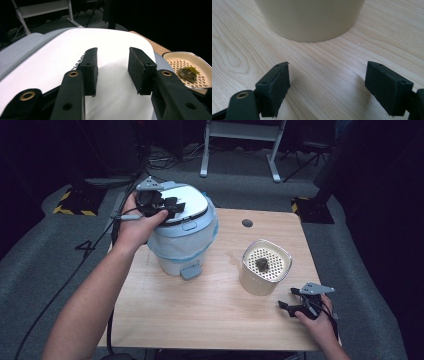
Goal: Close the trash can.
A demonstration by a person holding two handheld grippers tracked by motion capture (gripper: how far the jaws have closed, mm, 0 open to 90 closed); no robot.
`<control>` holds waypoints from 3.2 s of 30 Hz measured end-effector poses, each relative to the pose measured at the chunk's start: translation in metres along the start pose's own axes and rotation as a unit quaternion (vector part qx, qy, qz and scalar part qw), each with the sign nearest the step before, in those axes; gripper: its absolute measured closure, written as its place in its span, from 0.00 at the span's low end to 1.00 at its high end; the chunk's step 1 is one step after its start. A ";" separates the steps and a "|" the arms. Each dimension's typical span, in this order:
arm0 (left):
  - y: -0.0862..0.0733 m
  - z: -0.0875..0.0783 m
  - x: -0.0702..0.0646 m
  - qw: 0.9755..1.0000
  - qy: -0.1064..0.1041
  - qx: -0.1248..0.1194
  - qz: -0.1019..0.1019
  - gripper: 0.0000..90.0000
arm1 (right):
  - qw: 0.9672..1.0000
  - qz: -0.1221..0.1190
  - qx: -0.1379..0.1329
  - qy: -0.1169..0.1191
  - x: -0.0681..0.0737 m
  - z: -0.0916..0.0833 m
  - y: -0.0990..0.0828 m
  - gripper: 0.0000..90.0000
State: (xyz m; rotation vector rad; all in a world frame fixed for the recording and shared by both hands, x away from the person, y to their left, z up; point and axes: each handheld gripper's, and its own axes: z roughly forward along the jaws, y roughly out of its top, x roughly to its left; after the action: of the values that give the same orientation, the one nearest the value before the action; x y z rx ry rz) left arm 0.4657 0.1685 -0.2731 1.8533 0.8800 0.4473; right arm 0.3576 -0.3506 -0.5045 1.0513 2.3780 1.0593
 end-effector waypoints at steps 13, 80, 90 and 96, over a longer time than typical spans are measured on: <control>0.000 0.003 -0.010 0.999 -0.027 0.027 0.003 1.00 | 1.000 0.000 0.000 0.000 0.000 0.000 0.000 0.23; -0.111 -0.054 -0.060 0.997 -0.066 0.002 0.051 0.44 | 1.000 -0.001 0.000 0.001 0.000 0.000 0.000 0.23; -0.150 -0.054 -0.056 0.998 -0.057 0.013 0.027 0.43 | 1.000 -0.001 0.000 0.001 0.000 0.000 0.000 0.23; -0.171 -0.049 -0.056 0.998 -0.051 0.028 0.018 0.43 | 1.000 0.000 0.000 0.001 0.000 0.000 0.000 0.23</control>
State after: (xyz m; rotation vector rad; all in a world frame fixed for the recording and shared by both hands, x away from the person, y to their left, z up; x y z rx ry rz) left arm 0.3328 0.1991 -0.4010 1.9283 0.7989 0.3498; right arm 0.3576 -0.3506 -0.5044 1.0499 2.3799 1.0595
